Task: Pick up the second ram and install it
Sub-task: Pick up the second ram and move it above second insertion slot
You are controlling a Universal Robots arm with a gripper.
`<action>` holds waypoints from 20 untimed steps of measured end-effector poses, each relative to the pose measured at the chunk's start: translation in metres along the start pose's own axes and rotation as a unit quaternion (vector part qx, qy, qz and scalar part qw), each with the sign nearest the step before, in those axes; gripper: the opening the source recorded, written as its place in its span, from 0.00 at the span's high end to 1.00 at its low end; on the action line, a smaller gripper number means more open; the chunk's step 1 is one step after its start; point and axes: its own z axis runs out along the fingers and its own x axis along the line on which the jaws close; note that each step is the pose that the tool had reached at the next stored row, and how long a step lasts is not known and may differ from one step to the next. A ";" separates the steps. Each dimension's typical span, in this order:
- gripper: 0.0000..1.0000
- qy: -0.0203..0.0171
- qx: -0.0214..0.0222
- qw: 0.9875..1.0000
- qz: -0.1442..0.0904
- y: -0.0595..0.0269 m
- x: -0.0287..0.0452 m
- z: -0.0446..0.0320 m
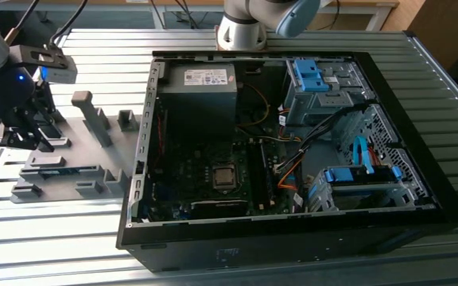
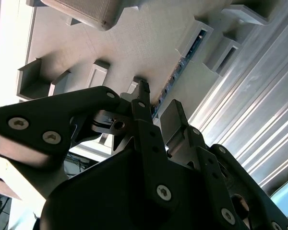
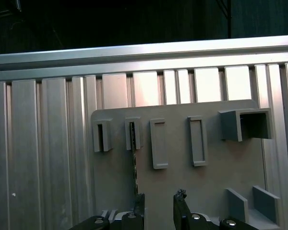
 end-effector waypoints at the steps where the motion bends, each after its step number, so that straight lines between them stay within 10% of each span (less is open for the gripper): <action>1: 0.63 0.000 0.000 1.000 0.000 0.0000 0.0000 0.0002; 20: 0.63 0.000 0.000 1.000 0.000 -0.0001 0.0002 0.0043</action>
